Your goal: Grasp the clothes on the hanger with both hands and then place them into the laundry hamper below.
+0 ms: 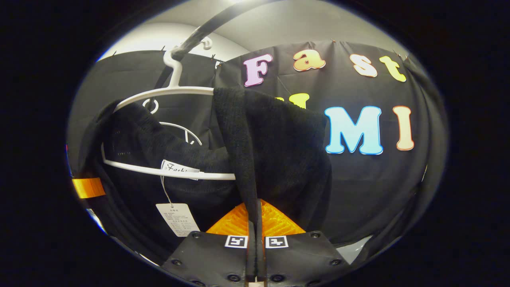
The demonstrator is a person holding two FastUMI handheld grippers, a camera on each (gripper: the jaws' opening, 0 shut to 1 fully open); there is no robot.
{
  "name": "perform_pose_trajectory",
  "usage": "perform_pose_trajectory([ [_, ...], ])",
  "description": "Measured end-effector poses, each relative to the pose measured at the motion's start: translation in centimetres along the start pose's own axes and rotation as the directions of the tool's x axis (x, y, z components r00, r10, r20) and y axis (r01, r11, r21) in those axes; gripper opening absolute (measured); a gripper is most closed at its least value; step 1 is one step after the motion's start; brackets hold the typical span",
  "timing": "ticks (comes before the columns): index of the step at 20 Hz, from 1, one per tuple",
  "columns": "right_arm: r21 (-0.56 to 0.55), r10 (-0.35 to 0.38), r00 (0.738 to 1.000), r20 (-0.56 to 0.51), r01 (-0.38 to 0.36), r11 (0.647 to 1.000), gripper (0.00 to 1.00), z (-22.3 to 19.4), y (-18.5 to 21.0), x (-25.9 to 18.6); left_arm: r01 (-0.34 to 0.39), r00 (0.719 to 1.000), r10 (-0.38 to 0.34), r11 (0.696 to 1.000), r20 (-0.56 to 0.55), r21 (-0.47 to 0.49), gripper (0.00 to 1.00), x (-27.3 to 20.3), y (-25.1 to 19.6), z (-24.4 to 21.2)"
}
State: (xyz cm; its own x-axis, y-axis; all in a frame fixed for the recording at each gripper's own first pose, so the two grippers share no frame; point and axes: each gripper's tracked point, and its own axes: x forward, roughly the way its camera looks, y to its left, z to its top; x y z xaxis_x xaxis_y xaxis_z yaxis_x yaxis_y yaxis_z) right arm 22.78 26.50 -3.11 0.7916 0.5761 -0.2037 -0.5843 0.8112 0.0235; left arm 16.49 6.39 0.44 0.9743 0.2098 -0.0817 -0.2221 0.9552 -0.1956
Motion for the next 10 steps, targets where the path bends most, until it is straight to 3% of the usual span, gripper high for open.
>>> perform_pose_trajectory([
  [4, -0.035, -0.064, 0.996, 0.066, 0.067, 0.997, 0.01, 1.4, -1.9, -1.0, 0.014, 1.0, -0.015, 1.0, 0.008, 0.027, 0.0, -0.1, 0.3, 0.4],
  [7, -0.088, -0.098, 0.988, 0.119, 0.109, 0.99, 0.01, 3.1, -3.3, -1.8, 0.044, 0.999, -0.044, 0.998, 0.008, -0.043, 0.01, -0.4, -0.4, 0.7],
  [10, -0.13, -0.134, 0.973, 0.186, 0.16, 0.979, 0.01, 5.0, -4.7, -2.4, 0.068, 0.997, -0.067, 0.997, 0.035, -0.034, 0.0, -1.4, -0.2, 2.3],
])
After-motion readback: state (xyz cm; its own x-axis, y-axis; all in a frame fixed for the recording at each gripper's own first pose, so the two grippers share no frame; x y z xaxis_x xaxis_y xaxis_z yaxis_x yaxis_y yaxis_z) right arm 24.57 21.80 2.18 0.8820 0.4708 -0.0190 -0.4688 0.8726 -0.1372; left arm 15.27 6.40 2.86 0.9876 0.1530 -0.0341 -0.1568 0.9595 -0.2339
